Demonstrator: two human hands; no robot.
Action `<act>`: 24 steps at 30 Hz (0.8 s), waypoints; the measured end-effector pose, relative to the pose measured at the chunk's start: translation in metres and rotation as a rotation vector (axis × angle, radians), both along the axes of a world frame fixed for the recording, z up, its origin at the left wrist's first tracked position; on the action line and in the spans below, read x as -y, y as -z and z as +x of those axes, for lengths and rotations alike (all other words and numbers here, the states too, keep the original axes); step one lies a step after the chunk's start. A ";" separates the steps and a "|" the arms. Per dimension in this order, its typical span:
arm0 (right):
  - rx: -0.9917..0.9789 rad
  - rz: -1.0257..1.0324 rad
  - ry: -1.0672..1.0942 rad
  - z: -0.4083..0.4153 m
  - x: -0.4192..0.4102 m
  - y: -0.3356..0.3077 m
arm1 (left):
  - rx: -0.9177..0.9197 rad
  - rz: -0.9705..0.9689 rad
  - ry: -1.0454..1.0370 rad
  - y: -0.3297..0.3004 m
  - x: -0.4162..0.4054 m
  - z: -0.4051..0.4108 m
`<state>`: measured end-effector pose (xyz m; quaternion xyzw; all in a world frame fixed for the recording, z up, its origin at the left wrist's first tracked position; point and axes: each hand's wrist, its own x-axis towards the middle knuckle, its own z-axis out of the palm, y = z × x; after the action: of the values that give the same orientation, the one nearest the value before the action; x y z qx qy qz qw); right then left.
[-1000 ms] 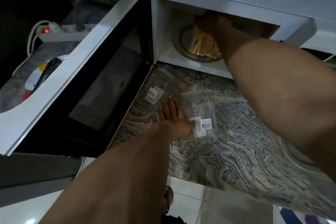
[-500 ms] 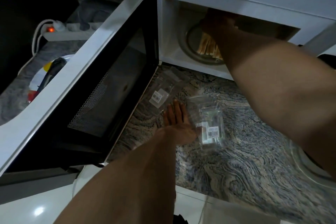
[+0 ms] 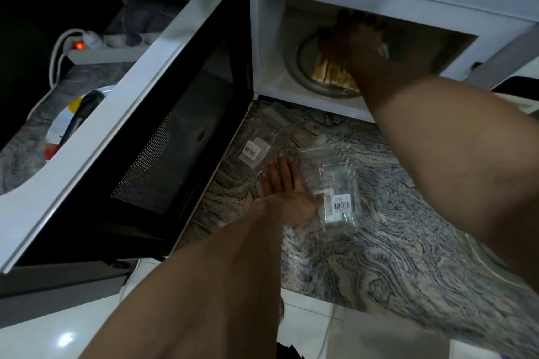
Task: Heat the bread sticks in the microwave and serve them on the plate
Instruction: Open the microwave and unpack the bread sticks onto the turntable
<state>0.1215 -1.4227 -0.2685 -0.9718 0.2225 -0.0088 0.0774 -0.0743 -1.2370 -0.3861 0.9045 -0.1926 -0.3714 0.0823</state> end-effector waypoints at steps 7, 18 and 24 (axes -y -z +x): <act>0.205 -0.037 -0.104 -0.083 -0.002 -0.002 | 0.009 -0.011 -0.002 -0.011 0.000 0.000; -0.190 0.731 0.150 -0.243 -0.018 0.005 | -0.076 -0.467 -0.451 -0.020 -0.020 -0.009; -0.323 0.937 0.118 -0.291 -0.036 0.033 | -0.198 -0.752 -0.396 -0.038 -0.035 -0.033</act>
<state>-0.1691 -1.3867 -0.3014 -0.8073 0.2663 0.2382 0.4697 -0.1078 -1.2019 -0.3483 0.7911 -0.1285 -0.3376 0.4936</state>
